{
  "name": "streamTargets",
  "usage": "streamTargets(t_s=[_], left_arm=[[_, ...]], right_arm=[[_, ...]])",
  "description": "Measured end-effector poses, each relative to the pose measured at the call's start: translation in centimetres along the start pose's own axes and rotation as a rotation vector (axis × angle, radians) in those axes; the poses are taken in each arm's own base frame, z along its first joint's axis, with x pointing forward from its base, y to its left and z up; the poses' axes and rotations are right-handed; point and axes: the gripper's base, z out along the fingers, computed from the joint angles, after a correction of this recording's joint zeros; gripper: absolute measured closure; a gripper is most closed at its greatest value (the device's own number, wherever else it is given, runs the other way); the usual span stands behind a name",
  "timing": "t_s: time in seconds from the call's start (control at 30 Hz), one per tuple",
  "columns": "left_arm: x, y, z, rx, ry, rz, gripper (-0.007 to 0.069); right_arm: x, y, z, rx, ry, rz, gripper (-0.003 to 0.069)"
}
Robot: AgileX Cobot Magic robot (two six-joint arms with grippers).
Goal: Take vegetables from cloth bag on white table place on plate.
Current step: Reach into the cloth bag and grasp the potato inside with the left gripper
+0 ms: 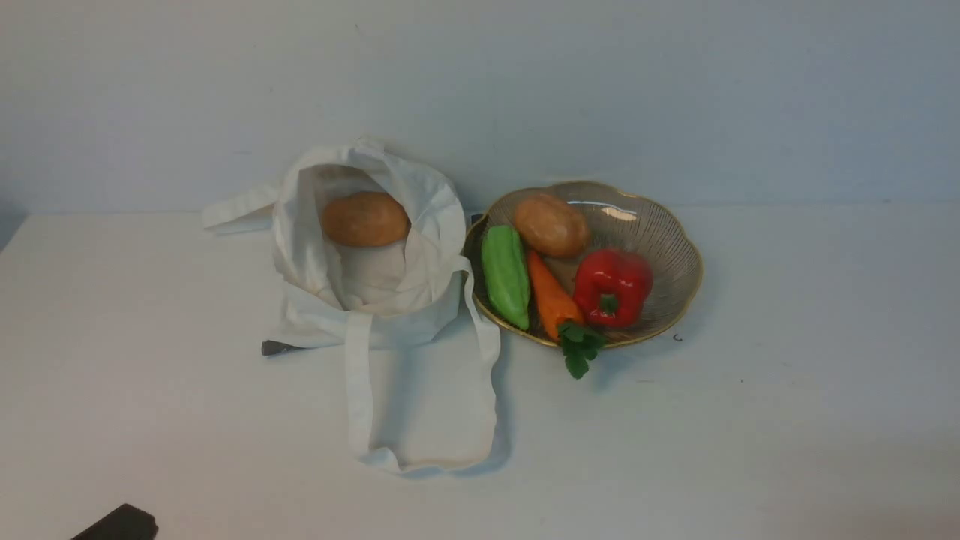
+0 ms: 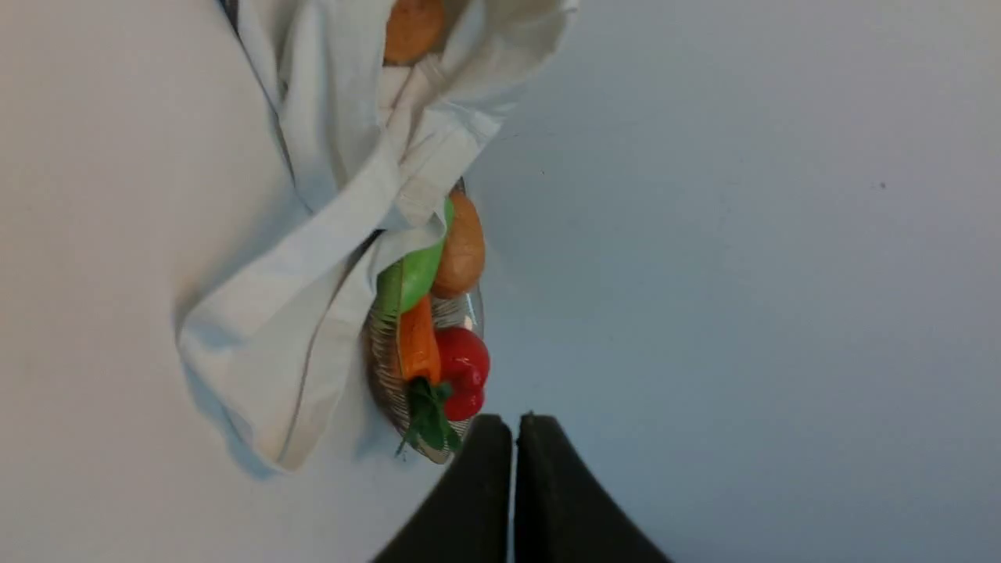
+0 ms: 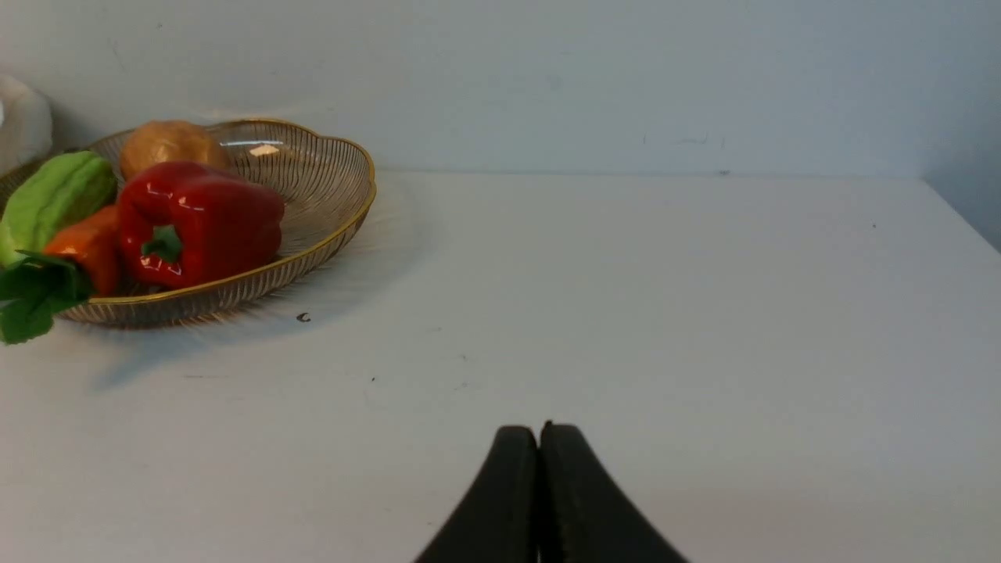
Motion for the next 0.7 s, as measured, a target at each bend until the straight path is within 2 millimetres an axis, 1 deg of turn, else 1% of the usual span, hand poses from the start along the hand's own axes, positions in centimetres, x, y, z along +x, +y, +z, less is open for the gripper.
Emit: streamTargets(t_s=[0.03, 0.07, 0.13, 0.17, 0.2, 0.23, 0.27, 0.33, 0.37, 0.4, 0.43, 0.47, 0.5, 0.53, 0.57, 0.6, 0.67, 0.7], left_arm=[[-0.1, -0.1, 0.0, 0.005, -0.011, 0.063, 0.0629], [-0.1, -0.1, 0.0, 0.005, -0.011, 0.084, 0.0629], [0.3, -0.7, -0.2, 0.006, 0.035, 0.231, 0.0629], [0.3, -0.7, -0.2, 0.006, 0.035, 0.231, 0.0629], [0.6, -2.1, -0.4, 0.026, 0.065, 0.324, 0.0629], [0.6, -2.3, -0.4, 0.021, 0.072, 0.332, 0.0629], [0.7, -3.9, -0.4, 0.028, 0.091, 0.401, 0.0629], [0.8, -5.3, -0.2, -0.004, 0.133, 0.481, 0.0629], [1.4, -7.7, 0.4, -0.097, 0.295, 0.631, 0.0629], [1.6, -8.2, 1.3, -0.224, 0.45, 0.683, 0.0629], [1.6, -8.6, 2.0, -0.32, 0.564, 0.719, 0.0629], [1.4, -9.0, 2.6, -0.392, 0.641, 0.743, 0.0629], [1.1, -8.8, 3.3, -0.478, 0.713, 0.755, 0.0629], [0.7, -8.8, 4.1, -0.549, 0.764, 0.772, 0.0629], [0.6, -8.8, 4.3, -0.565, 0.773, 0.776, 0.0629], [0.0, -8.8, 5.1, -0.625, 0.801, 0.79, 0.0629], [-1.5, -8.8, 8.2, -0.748, 0.829, 0.823, 0.0629], [-1.7, -8.8, 8.7, -0.759, 0.833, 0.823, 0.0629]], right_arm=[[0.0, 0.0, 0.0, 0.0, 0.0, 0.0, 0.0674], [0.0, 0.0, 0.0, 0.0, 0.0, 0.0, 0.0674], [0.0, 0.0, 0.0, 0.0, 0.0, 0.0, 0.0674], [0.0, 0.0, 0.0, 0.0, 0.0, 0.0, 0.0674], [0.0, 0.0, 0.0, 0.0, 0.0, 0.0, 0.0674], [0.0, 0.0, 0.0, 0.0, 0.0, 0.0, 0.0674], [0.0, 0.0, 0.0, 0.0, 0.0, 0.0, 0.0674], [0.0, 0.0, 0.0, 0.0, 0.0, 0.0, 0.0674], [0.0, 0.0, 0.0, 0.0, 0.0, 0.0, 0.0674], [0.0, 0.0, 0.0, 0.0, 0.0, 0.0, 0.0674], [0.0, 0.0, 0.0, 0.0, 0.0, 0.0, 0.0674], [0.0, 0.0, 0.0, 0.0, 0.0, 0.001, 0.0674], [0.0, 0.0, 0.0, 0.0, 0.0, 0.001, 0.0674], [0.0, 0.0, 0.0, 0.0, 0.0, 0.001, 0.0674], [0.0, 0.0, 0.0, 0.0, 0.0, 0.001, 0.0674], [0.0, 0.0, 0.0, 0.0, 0.0, 0.001, 0.0674], [0.0, 0.0, 0.0, 0.0, 0.0, 0.001, 0.0674], [0.0, 0.0, 0.0, 0.0, 0.0, 0.001, 0.0674]])
